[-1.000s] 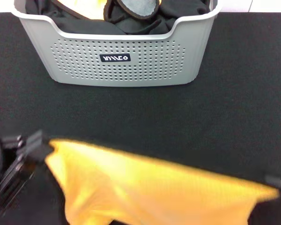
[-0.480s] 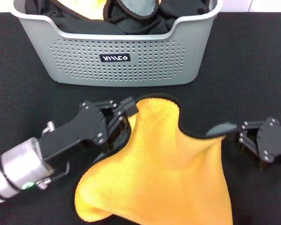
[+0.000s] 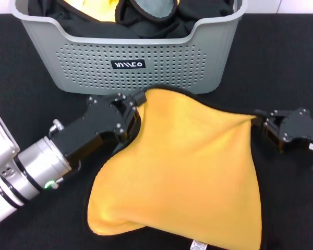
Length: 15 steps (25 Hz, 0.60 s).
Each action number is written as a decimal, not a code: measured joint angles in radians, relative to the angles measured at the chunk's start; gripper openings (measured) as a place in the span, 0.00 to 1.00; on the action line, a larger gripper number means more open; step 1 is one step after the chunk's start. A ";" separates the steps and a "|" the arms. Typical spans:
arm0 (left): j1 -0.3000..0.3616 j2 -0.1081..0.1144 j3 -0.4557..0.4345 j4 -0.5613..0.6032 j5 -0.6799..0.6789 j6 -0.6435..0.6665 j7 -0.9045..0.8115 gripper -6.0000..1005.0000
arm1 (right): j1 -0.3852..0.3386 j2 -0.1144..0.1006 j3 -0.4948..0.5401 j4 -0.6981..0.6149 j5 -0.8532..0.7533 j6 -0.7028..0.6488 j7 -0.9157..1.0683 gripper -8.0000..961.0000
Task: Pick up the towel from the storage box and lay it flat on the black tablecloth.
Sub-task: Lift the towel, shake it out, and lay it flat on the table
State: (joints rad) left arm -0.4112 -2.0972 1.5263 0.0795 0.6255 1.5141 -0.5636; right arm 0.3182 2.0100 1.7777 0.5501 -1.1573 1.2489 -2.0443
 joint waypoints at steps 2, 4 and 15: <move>-0.002 0.000 0.000 0.009 -0.010 -0.010 0.003 0.04 | 0.023 0.001 -0.004 -0.012 0.009 -0.041 0.004 0.08; -0.005 0.003 0.002 0.020 -0.008 -0.033 0.014 0.04 | 0.040 0.002 -0.004 -0.020 0.011 -0.077 0.006 0.08; -0.016 0.000 0.008 0.033 -0.004 -0.178 0.259 0.04 | 0.141 0.008 -0.004 -0.120 0.023 -0.150 0.007 0.10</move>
State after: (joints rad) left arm -0.4273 -2.0974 1.5338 0.1125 0.6212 1.3365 -0.3046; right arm 0.4591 2.0177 1.7732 0.4303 -1.1341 1.0988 -2.0371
